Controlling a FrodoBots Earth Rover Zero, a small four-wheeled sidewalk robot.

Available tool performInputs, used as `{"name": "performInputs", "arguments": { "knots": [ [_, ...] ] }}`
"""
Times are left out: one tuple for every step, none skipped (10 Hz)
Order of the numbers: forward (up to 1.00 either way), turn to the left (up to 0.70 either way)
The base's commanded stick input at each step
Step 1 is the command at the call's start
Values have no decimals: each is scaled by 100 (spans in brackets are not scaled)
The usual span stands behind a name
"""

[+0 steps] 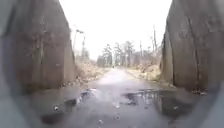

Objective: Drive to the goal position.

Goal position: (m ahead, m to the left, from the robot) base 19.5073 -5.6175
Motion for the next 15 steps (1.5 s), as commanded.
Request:
{"name": "performInputs", "arguments": {
  "knots": [
    [100, 26],
    [100, 1],
    [100, 1],
    [100, 1],
    [100, 1],
    [100, 1],
    [100, 1],
    [100, 1],
    [100, 1],
    [100, 1],
    [100, 1],
    [100, 1],
    [100, 1],
    [100, 1],
    [100, 1]
  ]
}}
